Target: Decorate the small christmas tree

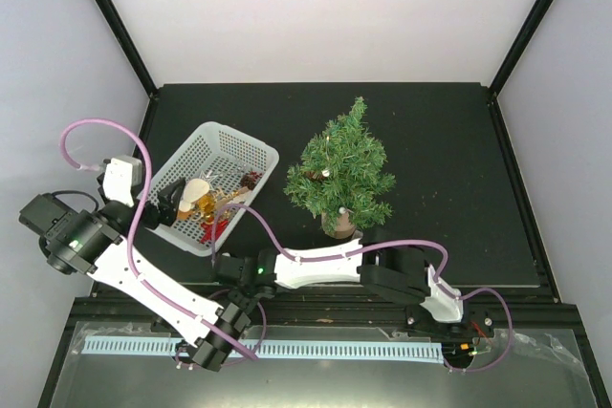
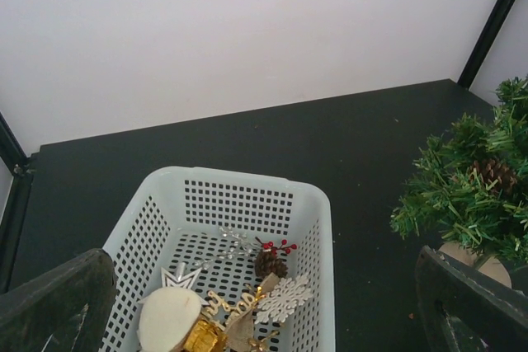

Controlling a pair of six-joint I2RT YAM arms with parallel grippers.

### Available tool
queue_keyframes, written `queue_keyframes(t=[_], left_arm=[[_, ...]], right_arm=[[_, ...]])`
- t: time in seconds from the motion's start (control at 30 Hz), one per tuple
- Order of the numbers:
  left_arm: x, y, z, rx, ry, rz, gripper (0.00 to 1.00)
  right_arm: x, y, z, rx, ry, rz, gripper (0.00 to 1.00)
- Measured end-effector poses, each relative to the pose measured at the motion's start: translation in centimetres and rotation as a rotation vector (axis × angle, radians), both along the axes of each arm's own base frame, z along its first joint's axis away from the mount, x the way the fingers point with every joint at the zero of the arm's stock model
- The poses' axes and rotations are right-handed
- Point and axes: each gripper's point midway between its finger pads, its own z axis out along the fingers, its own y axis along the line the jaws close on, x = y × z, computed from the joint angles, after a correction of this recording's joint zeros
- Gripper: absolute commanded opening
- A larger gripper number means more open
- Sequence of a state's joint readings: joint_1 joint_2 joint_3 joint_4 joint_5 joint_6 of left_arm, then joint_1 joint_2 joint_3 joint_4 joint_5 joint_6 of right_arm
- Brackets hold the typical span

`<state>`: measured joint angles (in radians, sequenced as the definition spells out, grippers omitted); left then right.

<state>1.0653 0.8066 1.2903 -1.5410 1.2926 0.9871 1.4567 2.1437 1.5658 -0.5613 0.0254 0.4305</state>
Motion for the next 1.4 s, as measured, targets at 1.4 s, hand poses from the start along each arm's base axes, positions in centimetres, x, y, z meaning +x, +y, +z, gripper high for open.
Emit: queue_keyframes(t=[1.4], left_arm=[[-0.5, -1.2, -0.3, 0.008, -0.001, -0.018, 0.99]], right_arm=[[5.5, -4.4, 3.8, -0.032, -0.195, -0.230, 0.70]])
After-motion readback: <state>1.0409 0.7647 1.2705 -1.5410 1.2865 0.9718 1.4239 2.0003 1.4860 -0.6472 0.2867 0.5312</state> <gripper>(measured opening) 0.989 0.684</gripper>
